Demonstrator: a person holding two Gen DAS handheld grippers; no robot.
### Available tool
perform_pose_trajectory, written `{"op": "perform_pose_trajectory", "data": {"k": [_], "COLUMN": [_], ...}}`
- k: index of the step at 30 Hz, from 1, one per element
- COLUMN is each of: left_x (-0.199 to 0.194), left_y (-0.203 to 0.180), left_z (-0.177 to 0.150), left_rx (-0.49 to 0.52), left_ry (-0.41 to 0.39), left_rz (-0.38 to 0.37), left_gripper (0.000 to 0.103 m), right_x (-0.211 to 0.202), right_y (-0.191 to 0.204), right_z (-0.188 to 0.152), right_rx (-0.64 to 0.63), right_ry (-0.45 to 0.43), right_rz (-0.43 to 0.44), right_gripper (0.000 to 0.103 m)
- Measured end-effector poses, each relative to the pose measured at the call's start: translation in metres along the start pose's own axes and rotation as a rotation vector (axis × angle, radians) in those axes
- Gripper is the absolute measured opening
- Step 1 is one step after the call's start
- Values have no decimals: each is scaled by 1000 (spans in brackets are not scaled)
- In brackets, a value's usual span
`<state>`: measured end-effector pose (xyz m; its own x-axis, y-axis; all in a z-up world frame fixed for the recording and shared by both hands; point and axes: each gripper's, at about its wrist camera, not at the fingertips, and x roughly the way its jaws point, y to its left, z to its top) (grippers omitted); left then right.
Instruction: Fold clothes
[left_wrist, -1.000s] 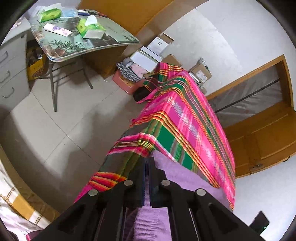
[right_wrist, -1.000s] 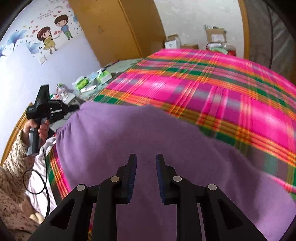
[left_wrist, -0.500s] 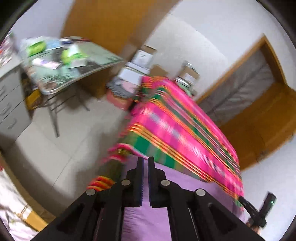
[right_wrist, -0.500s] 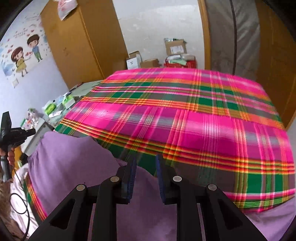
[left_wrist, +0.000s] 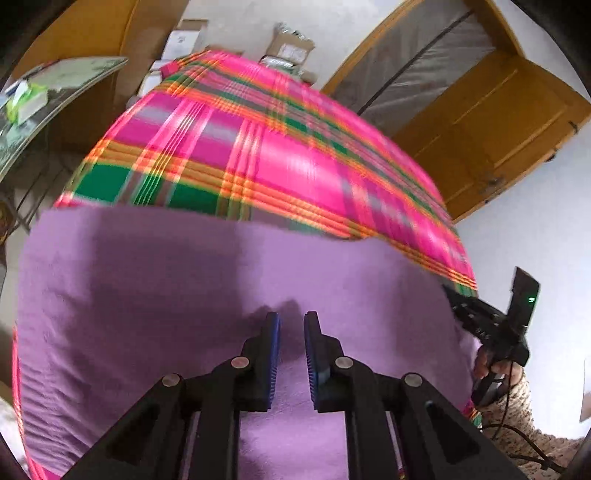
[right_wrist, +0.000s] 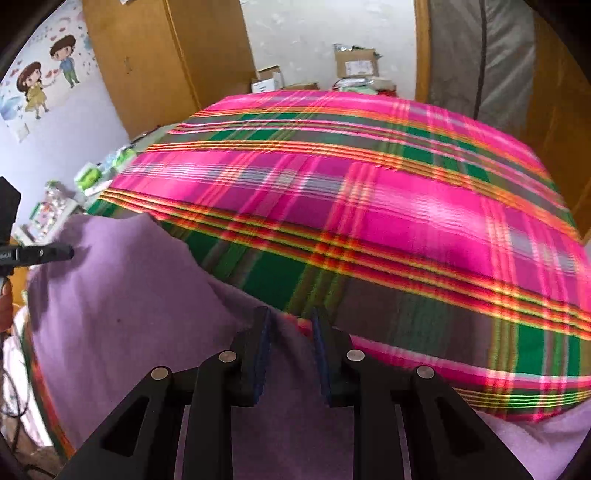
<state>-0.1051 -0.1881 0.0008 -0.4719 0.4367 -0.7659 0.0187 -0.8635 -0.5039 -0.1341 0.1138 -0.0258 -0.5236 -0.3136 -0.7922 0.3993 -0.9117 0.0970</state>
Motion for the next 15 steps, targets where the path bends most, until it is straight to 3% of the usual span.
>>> {"op": "perform_pose_trajectory", "data": {"k": [4, 8, 15], "left_x": [-2, -5, -10], "left_y": [0, -2, -1], "left_z": [-9, -18, -31], "left_rx": [4, 10, 3], "left_ry": [1, -6, -22], "left_rz": [17, 32, 44], "left_gripper": [16, 18, 18], "right_x": [-17, -44, -47], "right_y": [-6, 1, 32], "right_z": [-3, -13, -46], "right_rx": [18, -2, -89], "right_ry": [-63, -120, -65], "right_rz": [-45, 5, 74], "right_gripper": [24, 24, 24]}}
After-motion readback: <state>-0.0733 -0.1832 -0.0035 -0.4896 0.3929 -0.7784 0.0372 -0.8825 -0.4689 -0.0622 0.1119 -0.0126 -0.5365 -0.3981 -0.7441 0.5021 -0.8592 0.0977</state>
